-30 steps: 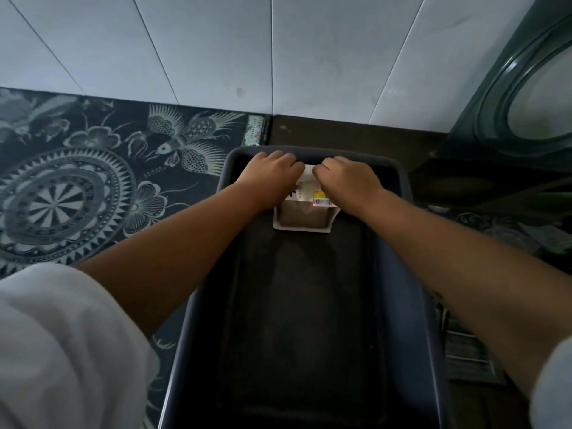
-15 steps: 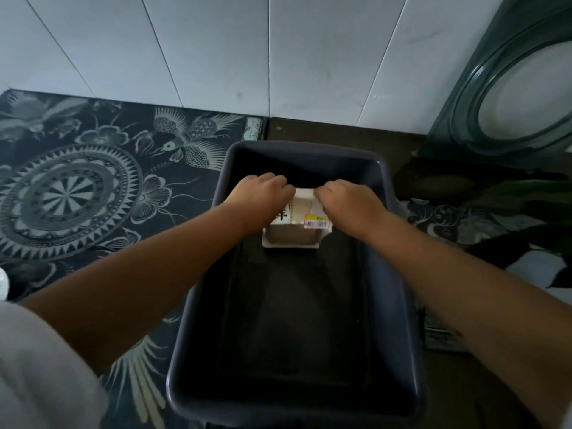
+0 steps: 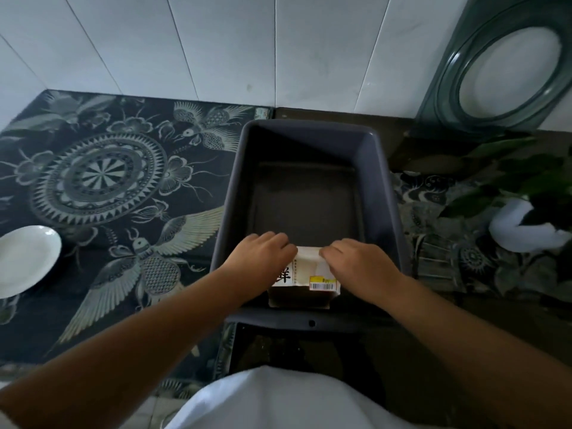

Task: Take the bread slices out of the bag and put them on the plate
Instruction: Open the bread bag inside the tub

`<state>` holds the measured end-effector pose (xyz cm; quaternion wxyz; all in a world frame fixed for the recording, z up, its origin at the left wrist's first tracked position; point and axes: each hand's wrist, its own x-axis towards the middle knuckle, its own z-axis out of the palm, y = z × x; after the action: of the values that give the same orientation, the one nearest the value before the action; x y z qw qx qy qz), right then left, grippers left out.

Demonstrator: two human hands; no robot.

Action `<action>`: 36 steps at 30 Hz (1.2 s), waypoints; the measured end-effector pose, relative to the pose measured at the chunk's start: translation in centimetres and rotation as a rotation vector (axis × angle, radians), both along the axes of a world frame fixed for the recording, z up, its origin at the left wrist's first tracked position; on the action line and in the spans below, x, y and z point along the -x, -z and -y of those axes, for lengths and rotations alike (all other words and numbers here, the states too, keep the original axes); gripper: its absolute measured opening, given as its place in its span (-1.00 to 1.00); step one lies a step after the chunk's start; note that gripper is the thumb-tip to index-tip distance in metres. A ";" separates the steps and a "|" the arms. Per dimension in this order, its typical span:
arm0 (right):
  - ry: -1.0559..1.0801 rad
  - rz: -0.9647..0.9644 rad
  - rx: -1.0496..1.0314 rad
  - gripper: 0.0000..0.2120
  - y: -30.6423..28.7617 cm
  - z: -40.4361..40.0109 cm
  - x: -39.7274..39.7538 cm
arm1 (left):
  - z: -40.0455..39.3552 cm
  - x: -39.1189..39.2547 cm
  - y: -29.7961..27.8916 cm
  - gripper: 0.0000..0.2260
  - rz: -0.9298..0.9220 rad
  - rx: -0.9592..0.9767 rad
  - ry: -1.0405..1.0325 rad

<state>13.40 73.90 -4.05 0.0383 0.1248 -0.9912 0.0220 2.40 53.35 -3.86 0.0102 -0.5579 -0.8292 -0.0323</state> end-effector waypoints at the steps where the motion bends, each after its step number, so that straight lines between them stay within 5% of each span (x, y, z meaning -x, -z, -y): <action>1: 0.016 0.012 0.007 -0.76 0.3 0.4 -0.8 | 0.3 -0.6 0.2 -0.70 0.005 0.009 0.004; 19: 0.140 -0.095 0.129 -0.52 1.3 2.8 -3.9 | 2.7 -2.8 -0.3 -0.55 0.021 -0.117 0.064; 26: 0.131 -0.080 0.238 -0.82 0.4 2.0 -4.1 | 3.2 -2.2 -0.9 -0.83 0.092 -0.177 0.051; 32: 0.315 0.109 0.489 -0.92 0.3 2.4 -2.9 | 2.6 -3.0 -1.2 -0.41 0.025 -0.118 0.010; 36: 0.314 0.103 0.403 -0.85 0.3 2.7 -2.9 | 2.0 -3.5 -0.7 -0.56 0.044 -0.054 -0.045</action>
<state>16.35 71.19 -4.39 0.0147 -0.0421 -0.9747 0.2189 5.85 51.36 -3.18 0.0079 -0.5377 -0.8405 -0.0668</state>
